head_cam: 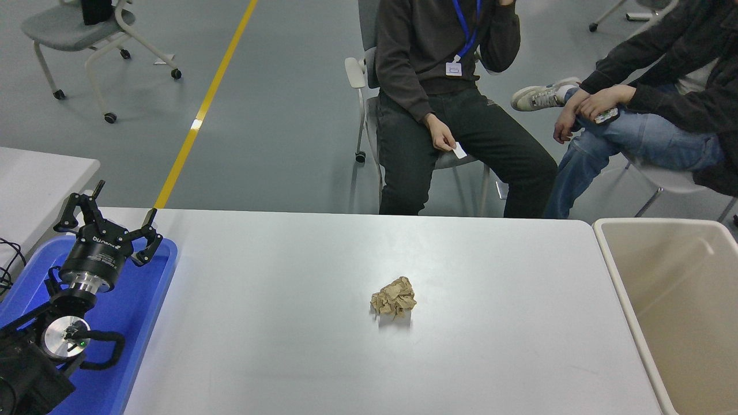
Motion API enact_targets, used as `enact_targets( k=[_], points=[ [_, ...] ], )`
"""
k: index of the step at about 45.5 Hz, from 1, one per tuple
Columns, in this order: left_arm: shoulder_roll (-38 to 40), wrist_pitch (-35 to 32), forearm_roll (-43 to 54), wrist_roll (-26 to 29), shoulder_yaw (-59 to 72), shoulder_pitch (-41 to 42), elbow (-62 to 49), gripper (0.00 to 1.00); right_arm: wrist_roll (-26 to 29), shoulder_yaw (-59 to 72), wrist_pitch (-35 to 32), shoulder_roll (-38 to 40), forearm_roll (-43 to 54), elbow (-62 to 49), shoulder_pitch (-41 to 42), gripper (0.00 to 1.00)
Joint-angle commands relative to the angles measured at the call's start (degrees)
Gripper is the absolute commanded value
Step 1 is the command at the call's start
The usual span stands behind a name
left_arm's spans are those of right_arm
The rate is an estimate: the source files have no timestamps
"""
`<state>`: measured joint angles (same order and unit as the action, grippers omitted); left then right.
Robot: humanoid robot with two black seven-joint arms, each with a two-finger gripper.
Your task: Clean the table surface
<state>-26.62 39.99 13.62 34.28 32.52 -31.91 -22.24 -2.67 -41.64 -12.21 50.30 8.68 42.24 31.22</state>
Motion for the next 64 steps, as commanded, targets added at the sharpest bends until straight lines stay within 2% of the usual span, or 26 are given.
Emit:
enact_targets(
  k=[1,8,12,17,22,36,44,49,53,58,64],
  points=[
    [0.08,0.0,0.01,0.0,0.0,0.0,0.0,1.0,-0.75,-5.82,1.05,-6.43,-0.24,4.78,-0.81,0.98],
    [0.08,0.0,0.01,0.0,0.0,0.0,0.0,1.0,-9.18,-6.0,2.45,-11.62,-0.16,4.69,-1.78,0.98],
    [0.08,0.09,0.01,0.0,0.0,0.0,0.0,1.0,-12.0,-5.03,3.34,-13.3,0.63,4.43,-1.87,0.99],
    [0.08,0.09,0.01,0.0,0.0,0.0,0.0,1.0,-12.27,-4.24,2.37,-14.43,0.55,4.69,-1.69,1.0],
    [0.08,0.09,0.01,0.0,0.0,0.0,0.0,1.0,-12.44,-5.21,-1.58,-18.39,-0.24,3.9,-2.13,1.0],
    [0.08,0.0,0.01,0.0,0.0,0.0,0.0,1.0,-12.79,-4.94,-3.08,-21.55,-0.07,4.87,-1.16,1.0],
    [0.08,0.0,0.01,0.0,0.0,0.0,0.0,1.0,-20.08,-4.41,-3.08,-26.65,0.02,4.26,-2.13,1.0],
    [0.08,0.0,0.01,0.0,0.0,0.0,0.0,1.0,-22.11,-5.12,-1.68,-29.46,-0.33,1.71,-1.78,1.0],
    [0.08,0.0,-0.08,0.0,0.0,0.0,0.0,1.0,-22.2,-5.82,2.1,-32.28,-0.33,-0.75,-0.73,1.0],
    [0.08,0.0,-0.08,0.0,0.0,0.0,0.0,1.0,-22.11,-5.82,4.74,-32.37,-0.33,-1.2,-0.11,1.0],
    [0.08,0.09,0.01,0.0,0.0,0.0,0.0,1.0,-22.46,-7.05,4.92,-31.76,-0.33,-1.29,-0.55,1.0]
  ],
)
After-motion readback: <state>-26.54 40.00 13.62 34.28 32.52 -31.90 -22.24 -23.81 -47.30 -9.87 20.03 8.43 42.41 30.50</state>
